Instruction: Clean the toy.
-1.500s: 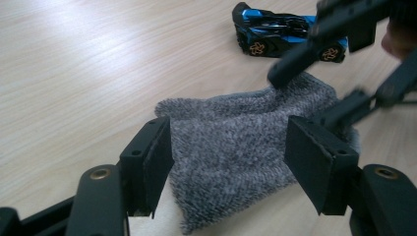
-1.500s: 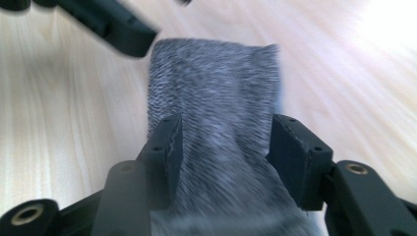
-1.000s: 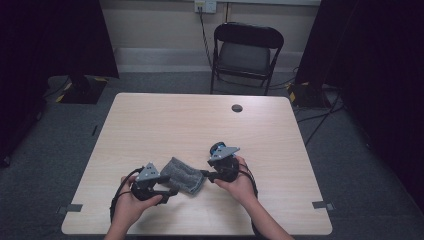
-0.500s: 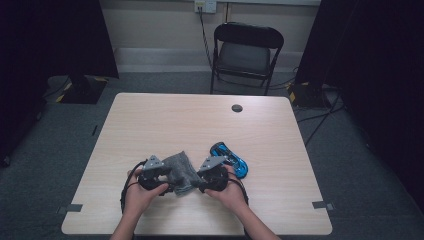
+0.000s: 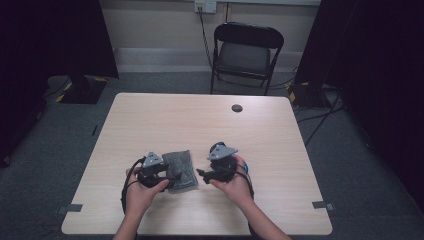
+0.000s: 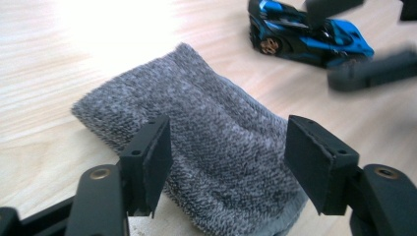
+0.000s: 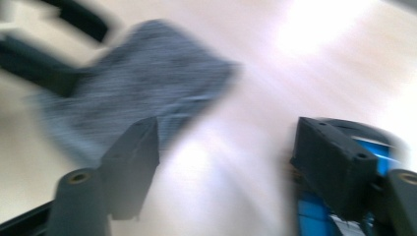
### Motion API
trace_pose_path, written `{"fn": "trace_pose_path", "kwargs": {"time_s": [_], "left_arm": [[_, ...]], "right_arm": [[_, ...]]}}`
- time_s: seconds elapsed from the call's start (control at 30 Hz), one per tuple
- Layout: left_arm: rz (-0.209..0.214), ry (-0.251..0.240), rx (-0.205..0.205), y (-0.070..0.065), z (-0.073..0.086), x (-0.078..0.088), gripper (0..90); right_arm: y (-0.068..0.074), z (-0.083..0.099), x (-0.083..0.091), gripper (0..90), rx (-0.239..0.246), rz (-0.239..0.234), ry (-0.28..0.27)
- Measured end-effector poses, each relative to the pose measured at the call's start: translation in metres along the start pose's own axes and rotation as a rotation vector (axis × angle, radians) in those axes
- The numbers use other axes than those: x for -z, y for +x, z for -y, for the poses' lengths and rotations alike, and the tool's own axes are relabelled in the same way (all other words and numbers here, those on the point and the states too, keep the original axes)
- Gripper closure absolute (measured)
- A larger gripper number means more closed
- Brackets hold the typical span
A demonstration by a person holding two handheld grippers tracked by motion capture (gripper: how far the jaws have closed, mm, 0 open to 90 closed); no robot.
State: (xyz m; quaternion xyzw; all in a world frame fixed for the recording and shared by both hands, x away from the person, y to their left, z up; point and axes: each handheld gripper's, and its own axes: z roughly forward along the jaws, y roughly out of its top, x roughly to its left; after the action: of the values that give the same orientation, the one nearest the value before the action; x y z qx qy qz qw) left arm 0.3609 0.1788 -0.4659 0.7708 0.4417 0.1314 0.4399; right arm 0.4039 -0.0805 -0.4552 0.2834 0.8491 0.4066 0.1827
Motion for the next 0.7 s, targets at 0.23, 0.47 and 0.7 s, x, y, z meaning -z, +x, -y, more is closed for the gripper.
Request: {"fn": "trace_pose_path", "kwargs": {"time_s": [0.23, 0.47, 0.7], "left_arm": [[-0.015, 0.053, -0.001, -0.004, 0.005, -0.014, 35.9], [-0.029, 0.048, 0.018, -0.002, 0.005, -0.023, 32.4], [-0.051, 0.044, 0.055, -0.001, -0.003, -0.026, 32.9]], "right_arm": [[-0.05, 0.007, -0.006, 19.6, -0.114, 0.106, 0.045], [-0.063, 0.012, -0.028, 18.5, -0.138, 0.089, 0.1], [-0.062, 0.016, -0.039, 21.4, -0.107, 0.081, 0.138]]}}
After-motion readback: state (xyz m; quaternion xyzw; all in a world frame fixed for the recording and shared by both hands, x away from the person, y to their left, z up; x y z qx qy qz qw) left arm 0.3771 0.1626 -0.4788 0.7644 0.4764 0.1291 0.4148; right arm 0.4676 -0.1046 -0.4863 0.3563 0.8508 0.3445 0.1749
